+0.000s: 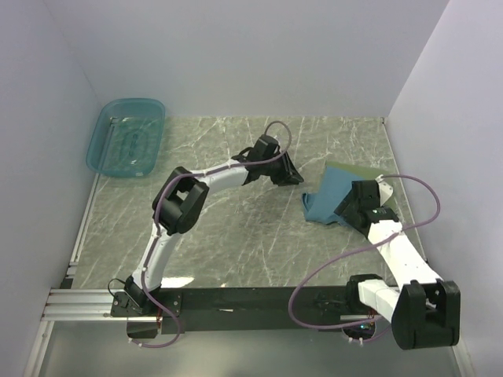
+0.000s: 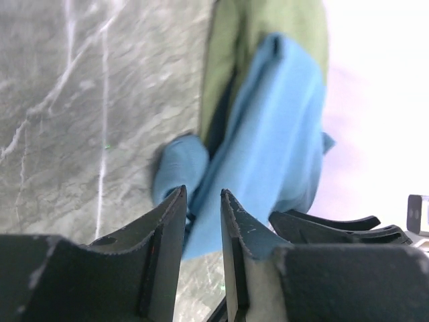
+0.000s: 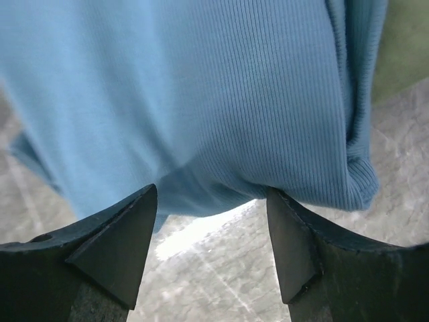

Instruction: Fold and stack the tank tops

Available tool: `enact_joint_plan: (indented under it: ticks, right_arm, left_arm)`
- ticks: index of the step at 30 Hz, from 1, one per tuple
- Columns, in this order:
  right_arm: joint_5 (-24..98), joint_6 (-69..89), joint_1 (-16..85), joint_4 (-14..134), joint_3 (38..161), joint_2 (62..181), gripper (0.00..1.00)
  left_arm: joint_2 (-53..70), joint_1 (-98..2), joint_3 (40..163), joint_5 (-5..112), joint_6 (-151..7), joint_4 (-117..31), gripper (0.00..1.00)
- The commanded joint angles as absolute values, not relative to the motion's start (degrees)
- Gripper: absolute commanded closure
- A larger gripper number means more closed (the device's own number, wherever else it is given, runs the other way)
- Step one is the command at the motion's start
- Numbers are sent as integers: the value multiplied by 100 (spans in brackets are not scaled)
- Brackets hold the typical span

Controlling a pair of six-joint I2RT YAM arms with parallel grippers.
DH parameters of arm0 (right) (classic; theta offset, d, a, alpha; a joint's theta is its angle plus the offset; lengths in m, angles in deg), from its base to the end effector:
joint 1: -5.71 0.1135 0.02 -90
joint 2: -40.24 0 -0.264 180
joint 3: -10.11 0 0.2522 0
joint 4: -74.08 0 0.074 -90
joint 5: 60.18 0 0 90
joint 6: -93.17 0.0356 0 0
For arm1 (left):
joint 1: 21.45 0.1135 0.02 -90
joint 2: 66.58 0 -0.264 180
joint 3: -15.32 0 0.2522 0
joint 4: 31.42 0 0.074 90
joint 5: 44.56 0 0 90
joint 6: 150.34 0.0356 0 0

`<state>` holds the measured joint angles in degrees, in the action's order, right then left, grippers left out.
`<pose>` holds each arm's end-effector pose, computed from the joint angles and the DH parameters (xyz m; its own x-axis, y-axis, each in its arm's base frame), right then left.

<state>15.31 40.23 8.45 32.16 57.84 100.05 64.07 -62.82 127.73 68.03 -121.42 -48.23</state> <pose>0.1978 0.0005 0.2012 -0.5841 0.5561 -0.5912 0.5675 0.8006 0.1925 0.3804 -0.3533 0.1735 -0.9491 -0.2410 -0.2028 0.0320 0.5668 -0.8232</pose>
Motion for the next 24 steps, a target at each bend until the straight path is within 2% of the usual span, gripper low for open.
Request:
enact_joint_plan:
  ticks: [1, 6, 8, 12, 13, 17, 21, 24]
  right_arm:
    - [1478, 4105, 817, 3159, 6007, 9414, 27]
    - [2161, 3929, 957, 3035, 6298, 8841, 27]
    - [2165, 3999, 1544, 3088, 6420, 8621, 26]
    - [1340, 4411, 3240, 3035, 6885, 8708, 25]
    - [1251, 4482, 3808, 3105, 6913, 8804, 25]
    - [724, 4702, 5031, 3386, 7010, 9016, 23]
    - [556, 4747, 5773, 3571, 7089, 9306, 22]
    - [539, 4799, 5993, 3606, 6949, 9246, 21]
  left_arm:
    - [5885, -6258, 12673, 6733, -11879, -4825, 66]
    - [5333, -6276, 12260, 6566, -11721, -4922, 66]
    - [4903, -6276, 11830, 6496, -11607, -4931, 66]
    - [3874, -6320, 10776, 6101, -11326, -5027, 66]
    - [3645, -6337, 10383, 5778, -11247, -5123, 65]
    - [2145, -6487, 9265, 4932, -10895, -5379, 63]
    - [798, -6513, 7887, 4362, -10956, -5520, 62]
    - [-327, -6548, 7400, 4018, -10991, -5721, 60]
